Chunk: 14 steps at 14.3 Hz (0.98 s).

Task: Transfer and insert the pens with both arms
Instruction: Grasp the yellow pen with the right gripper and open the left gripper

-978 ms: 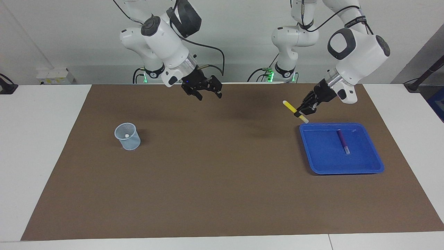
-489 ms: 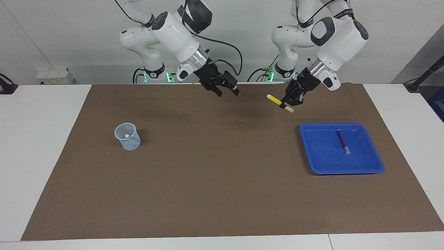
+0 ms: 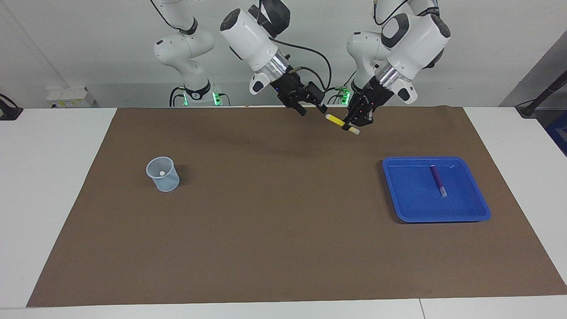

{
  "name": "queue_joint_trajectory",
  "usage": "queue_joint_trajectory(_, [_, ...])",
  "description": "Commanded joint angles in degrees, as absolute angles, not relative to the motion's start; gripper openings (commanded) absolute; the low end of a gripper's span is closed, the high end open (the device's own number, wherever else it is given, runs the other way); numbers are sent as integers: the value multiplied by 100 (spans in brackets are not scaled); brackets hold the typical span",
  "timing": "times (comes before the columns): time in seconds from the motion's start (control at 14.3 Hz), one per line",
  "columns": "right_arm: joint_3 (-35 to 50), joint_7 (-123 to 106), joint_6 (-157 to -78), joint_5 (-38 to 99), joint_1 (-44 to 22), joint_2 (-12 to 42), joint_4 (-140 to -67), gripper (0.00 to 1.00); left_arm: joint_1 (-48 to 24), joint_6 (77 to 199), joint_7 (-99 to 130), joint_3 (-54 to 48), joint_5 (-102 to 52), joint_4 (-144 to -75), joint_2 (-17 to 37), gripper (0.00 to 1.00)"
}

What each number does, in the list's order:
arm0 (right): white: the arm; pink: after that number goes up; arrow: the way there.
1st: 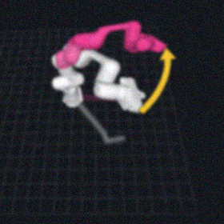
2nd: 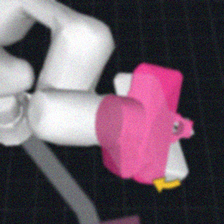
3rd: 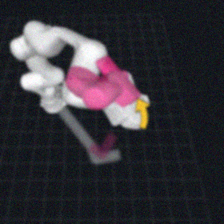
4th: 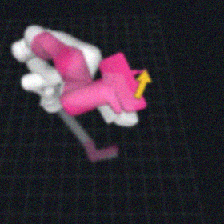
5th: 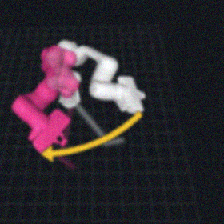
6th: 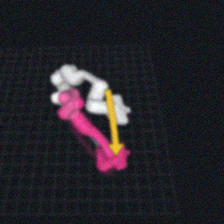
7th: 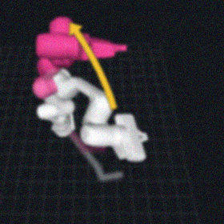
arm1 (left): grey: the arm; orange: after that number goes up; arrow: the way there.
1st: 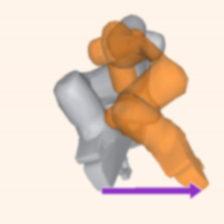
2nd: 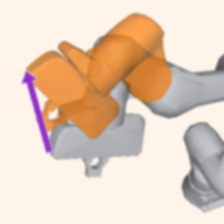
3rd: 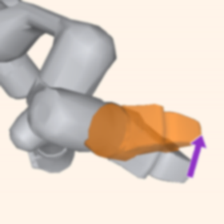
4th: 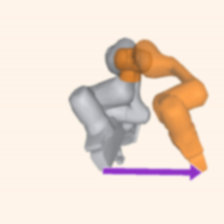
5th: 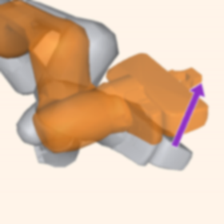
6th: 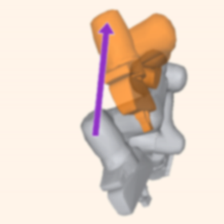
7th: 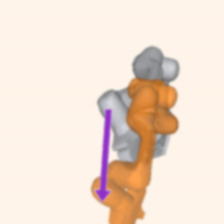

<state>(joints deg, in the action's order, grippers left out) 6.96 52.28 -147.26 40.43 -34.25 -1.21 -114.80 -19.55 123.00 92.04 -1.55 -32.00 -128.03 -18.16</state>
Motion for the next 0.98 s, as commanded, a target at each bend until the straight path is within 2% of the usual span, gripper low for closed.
queue_joint_trajectory(0.0, [694,5615,-15343,4236,-3734,394,-11075,100,-2127,12629,9448,-167,-3305,-13254,-2197,0])
queue_joint_trajectory(0.42, [694,5607,-15328,4236,-3788,431,-11100,99,-2127,12621,9677,-229,-3305,-13254,-2241,0])
queue_joint_trajectory(0.56, [694,5599,-15250,4236,-3779,413,-11109,93,-2127,12612,9686,-229,-3305,-13254,-2241,0])
queue_joint_trajectory(0.91, [677,5572,-14319,4228,-3700,115,-11101,86,-2127,12604,9694,-229,-3305,-13245,-2241,0])
